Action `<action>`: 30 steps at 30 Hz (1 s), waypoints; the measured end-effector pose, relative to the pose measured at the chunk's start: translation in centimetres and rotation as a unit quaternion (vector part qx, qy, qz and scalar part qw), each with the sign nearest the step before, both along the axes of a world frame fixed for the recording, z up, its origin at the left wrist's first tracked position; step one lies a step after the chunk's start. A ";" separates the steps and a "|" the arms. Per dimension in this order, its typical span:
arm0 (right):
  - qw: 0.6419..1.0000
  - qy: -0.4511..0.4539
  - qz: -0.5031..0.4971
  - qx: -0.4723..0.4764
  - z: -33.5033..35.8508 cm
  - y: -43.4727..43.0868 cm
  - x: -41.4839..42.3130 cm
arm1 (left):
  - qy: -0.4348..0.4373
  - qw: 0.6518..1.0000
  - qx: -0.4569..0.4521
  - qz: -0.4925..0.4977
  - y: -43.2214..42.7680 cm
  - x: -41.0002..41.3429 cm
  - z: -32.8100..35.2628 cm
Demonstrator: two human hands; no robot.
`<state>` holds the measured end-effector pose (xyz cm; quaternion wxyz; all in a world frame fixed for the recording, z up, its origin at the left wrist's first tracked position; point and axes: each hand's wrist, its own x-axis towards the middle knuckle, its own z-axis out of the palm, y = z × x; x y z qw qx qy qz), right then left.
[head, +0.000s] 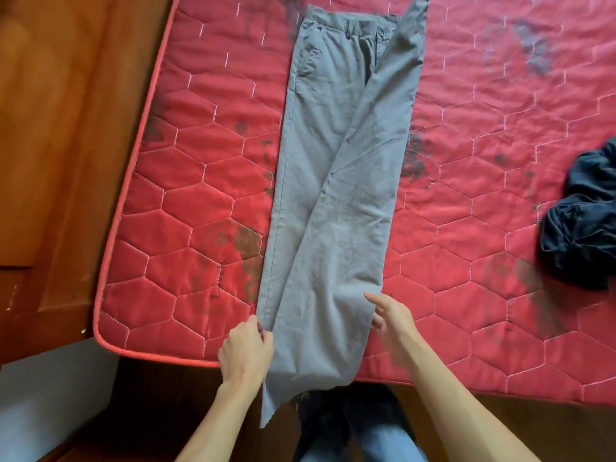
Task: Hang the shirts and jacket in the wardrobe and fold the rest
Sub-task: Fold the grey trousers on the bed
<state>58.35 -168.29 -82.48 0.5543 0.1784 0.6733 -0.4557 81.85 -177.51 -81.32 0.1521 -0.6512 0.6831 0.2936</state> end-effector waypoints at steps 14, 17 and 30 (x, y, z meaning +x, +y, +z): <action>0.988 -0.121 -0.095 -0.014 -1.3 -7.4 -12.7 | 0.169 0.982 0.081 0.019 -14.7 -22.2 -2.4; 0.987 -0.159 -0.021 0.002 -1.9 -10.3 -15.5 | 0.206 0.976 0.066 0.025 -18.4 -27.0 -2.4; 0.941 -0.298 -0.074 -0.145 -2.2 -13.7 -16.1 | 0.332 0.942 0.007 0.053 -29.1 -34.4 -2.1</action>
